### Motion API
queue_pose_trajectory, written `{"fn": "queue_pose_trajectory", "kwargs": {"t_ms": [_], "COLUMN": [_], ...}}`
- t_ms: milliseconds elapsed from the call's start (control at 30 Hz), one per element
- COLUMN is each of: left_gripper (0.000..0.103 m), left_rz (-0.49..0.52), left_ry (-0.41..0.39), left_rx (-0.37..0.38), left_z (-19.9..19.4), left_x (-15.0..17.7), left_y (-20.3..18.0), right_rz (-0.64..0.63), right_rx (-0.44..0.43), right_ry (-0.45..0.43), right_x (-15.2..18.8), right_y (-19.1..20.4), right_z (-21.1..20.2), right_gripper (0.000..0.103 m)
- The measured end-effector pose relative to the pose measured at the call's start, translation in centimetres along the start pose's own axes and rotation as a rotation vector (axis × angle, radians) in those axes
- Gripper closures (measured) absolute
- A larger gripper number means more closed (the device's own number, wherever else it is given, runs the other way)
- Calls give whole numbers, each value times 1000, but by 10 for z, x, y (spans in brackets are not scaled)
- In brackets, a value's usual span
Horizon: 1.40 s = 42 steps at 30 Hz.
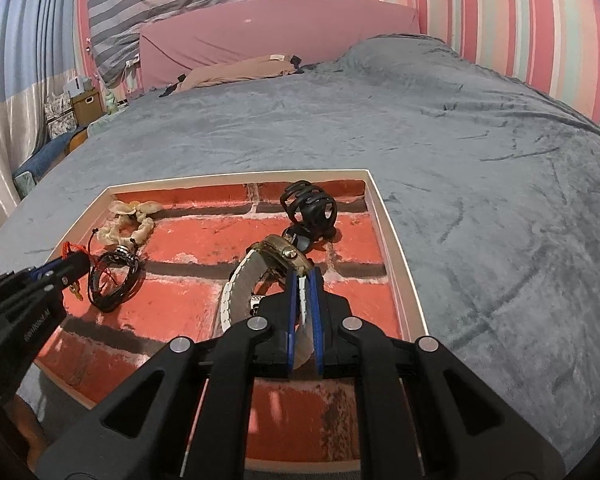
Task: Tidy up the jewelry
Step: 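Open both tools to drop the watch and charm into the tray, then move both tools toward the orange scrunchie and wooden bead bracelet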
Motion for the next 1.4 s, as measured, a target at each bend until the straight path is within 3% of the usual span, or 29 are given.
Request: {"fn": "queue_pose_trajectory", "kwargs": {"t_ms": [433,700,767,800,833,900,933,1100,1233,1400], "left_gripper": [94,93,89,79,63,47,47,46,36,33], "left_rz": [-23,-23,-19,-17,-14,-9,-8,-17,-8,-20], "left_ry": [57,84,90,92,90,64,54,36,-3,-39], "left_rx": [-2,-16,-11,-11,-24,-55,-64,-49,-63,-67], "left_z": [19,26,26,25,23,15,11,-14,-46,-89], "left_x": [8,11,11,11,10,9,8,0,-7,-8], "left_y": [9,10,9,9,9,10,10,7,7,9], "right_rz": [-5,-30,-30,-30,-28,-22,-21,-13,-6,7], "right_rx": [1,-7,-17,-16,-17,-31,-33,-46,-34,-13], "right_ry": [57,91,99,100,99,88,83,66,29,-8], "right_x": [6,9,9,9,9,7,6,1,-3,-4], "right_y": [4,8,8,7,6,4,3,-3,-12,-20], "right_z": [16,21,20,19,18,11,9,-10,-33,-68], "right_gripper": [94,82,74,69,66,58,52,39,22,6]}}
Point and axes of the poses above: each gripper's, at about its wrist camera, not at the fingertips, and z roughly the way its jaws point, y to its left, x to its underside, the point moved 4 cm from there along z, roughly the way its jaws point, and after that the axes turned 4 degrees about z, right-handed, at the moved point
